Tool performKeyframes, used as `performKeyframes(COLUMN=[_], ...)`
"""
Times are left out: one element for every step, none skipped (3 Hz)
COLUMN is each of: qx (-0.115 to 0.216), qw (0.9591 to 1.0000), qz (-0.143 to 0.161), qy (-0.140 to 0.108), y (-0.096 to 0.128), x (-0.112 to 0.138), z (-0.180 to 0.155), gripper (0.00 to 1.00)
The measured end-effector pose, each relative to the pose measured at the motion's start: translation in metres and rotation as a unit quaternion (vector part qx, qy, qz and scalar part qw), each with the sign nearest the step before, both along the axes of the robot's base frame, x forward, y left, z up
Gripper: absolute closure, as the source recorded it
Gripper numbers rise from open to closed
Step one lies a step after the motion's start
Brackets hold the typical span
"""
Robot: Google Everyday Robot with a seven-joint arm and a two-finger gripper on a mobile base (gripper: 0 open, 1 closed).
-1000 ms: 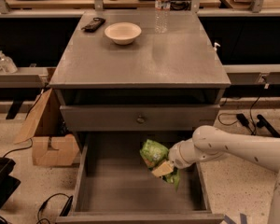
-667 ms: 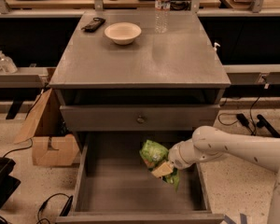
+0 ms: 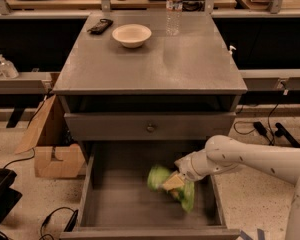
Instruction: Place green rice chip bag into middle drawer
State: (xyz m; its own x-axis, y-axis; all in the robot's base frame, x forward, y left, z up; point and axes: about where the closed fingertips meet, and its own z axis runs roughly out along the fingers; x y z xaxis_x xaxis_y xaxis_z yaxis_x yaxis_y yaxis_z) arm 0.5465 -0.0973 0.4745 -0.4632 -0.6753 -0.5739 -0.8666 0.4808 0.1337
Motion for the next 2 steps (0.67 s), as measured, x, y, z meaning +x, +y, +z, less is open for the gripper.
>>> performKeyframes(qx=[0.000,0.000], qw=[1.0000,1.0000], qz=[0.001,0.001], qy=[0.001,0.001], y=[0.0007,0.0007], x=[-0.0004,-0.0004], z=[-0.0005,-0.0005], gripper=[0.00,0.00])
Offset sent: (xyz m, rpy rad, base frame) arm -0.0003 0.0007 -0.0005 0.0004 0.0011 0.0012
